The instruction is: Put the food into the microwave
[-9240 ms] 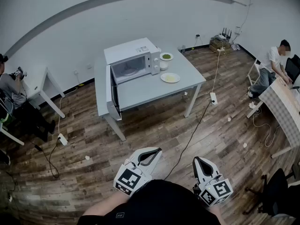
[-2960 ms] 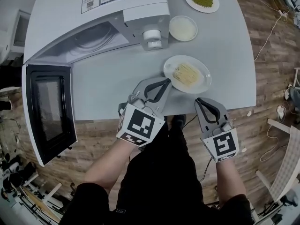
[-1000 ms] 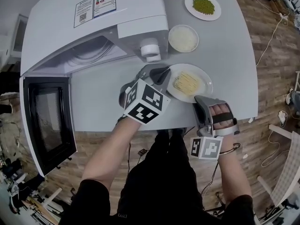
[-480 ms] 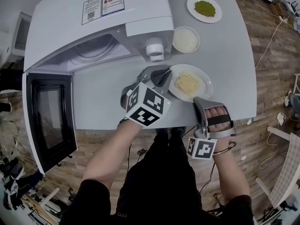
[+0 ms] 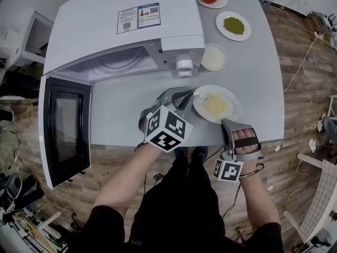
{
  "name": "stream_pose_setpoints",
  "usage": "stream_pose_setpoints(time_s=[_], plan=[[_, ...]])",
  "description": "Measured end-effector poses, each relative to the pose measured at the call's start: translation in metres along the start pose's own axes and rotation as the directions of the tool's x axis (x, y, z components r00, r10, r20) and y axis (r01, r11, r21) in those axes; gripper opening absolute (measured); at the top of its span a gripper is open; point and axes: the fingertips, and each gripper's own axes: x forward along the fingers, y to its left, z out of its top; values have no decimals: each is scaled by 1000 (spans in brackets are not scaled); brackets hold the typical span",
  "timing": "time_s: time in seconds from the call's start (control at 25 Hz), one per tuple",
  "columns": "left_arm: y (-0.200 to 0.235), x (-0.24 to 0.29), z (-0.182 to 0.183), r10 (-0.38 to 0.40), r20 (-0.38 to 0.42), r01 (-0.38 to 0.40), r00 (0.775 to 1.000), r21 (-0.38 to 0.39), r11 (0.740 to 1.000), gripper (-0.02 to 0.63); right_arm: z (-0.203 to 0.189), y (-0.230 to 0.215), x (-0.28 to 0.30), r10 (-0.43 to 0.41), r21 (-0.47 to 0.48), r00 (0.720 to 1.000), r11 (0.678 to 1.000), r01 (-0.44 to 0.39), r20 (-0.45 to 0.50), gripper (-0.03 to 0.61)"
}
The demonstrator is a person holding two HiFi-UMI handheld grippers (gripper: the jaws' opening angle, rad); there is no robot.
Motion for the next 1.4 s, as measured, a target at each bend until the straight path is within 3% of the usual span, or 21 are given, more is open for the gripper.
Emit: stream_pose_setpoints(time_s=[0.36, 0.64, 0.84, 1.12, 1.32, 1.4], plan=[[8, 33, -8, -36, -50, 37, 998, 22, 999, 9, 6, 13, -9, 36, 14, 998, 999, -37, 61, 48], [11, 56, -3, -50, -59, 52, 997, 18, 999, 9, -6, 7, -3, 32, 65, 998, 997, -36, 51, 52], [13, 60, -4, -61, -78, 62, 995, 9, 998, 8, -6, 6, 1, 2, 37, 999, 999, -4, 53, 37], [12, 53, -10, -51, -133, 62, 990, 84, 995, 8, -8, 0, 9, -8, -25, 1000, 1000, 9, 28, 38], [2, 44, -7, -91, -98, 95, 991, 39, 995, 8, -4, -1, 11, 4, -38, 999, 999, -3, 49, 37], [1, 43, -7, -77, -99, 83, 992, 53, 995, 8, 0, -1, 12, 26, -30, 998, 999, -24, 62, 35]])
